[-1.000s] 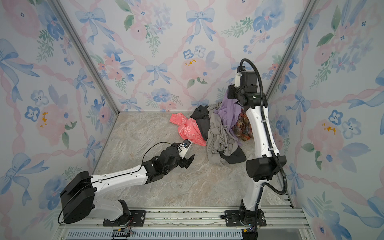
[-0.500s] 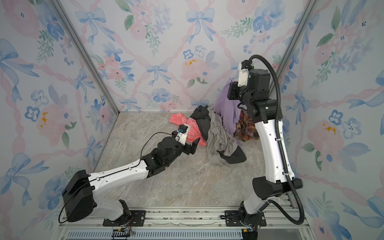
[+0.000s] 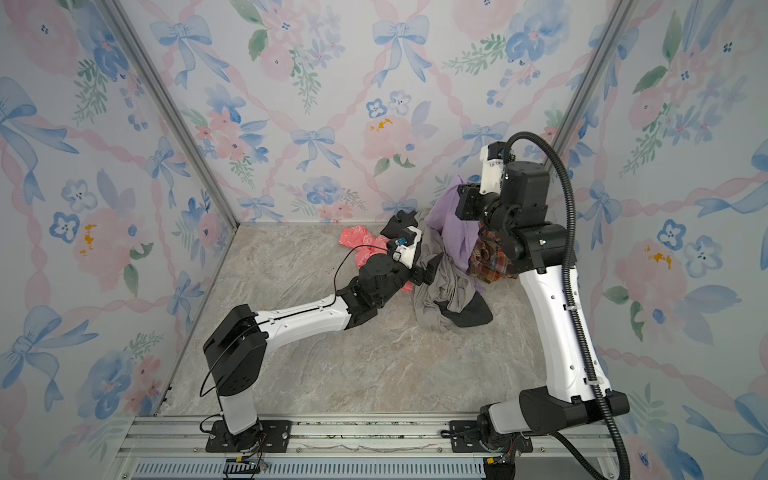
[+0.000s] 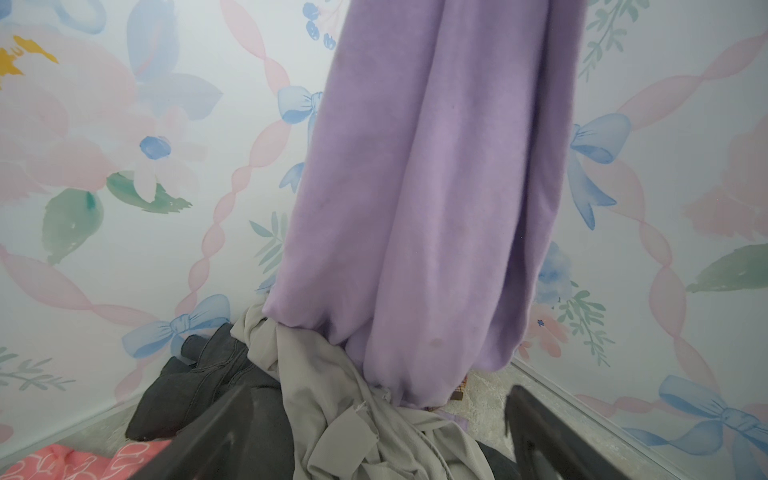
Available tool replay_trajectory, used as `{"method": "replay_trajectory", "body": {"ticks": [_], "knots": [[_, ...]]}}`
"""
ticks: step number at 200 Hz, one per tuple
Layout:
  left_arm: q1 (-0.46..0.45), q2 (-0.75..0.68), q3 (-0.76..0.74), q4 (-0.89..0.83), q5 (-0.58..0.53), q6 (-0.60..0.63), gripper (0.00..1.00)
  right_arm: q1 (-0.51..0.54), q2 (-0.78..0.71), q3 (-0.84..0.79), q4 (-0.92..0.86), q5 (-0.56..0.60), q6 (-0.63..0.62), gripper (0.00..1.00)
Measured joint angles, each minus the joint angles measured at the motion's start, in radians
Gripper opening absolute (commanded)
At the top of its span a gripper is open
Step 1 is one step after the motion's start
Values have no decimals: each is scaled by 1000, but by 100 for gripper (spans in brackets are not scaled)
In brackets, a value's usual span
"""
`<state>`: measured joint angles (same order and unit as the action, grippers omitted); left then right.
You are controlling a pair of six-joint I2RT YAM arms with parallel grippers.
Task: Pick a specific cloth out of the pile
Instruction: 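Lift the lavender shirt with the right gripper while the left gripper approaches it, then grasp the hanging lavender shirt with the left gripper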
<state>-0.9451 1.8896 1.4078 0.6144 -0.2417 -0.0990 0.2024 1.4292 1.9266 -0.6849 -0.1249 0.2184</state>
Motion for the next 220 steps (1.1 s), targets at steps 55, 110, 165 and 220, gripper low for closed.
{"method": "replay_trajectory", "body": {"ticks": [55,110,165,220], "knots": [[1,208,198,100,56,21,98,-14,-2,-6,-3,-56,47,0],[34,412,403,194,106,4,20,-56,-2,-10,-6,-118,106,0],[94,512,525,257,201,-68,0,-138,-4,-119,6,-152,133,0],[109,518,564,249,245,-116,0,-189,-7,-297,8,-143,129,13]]}}
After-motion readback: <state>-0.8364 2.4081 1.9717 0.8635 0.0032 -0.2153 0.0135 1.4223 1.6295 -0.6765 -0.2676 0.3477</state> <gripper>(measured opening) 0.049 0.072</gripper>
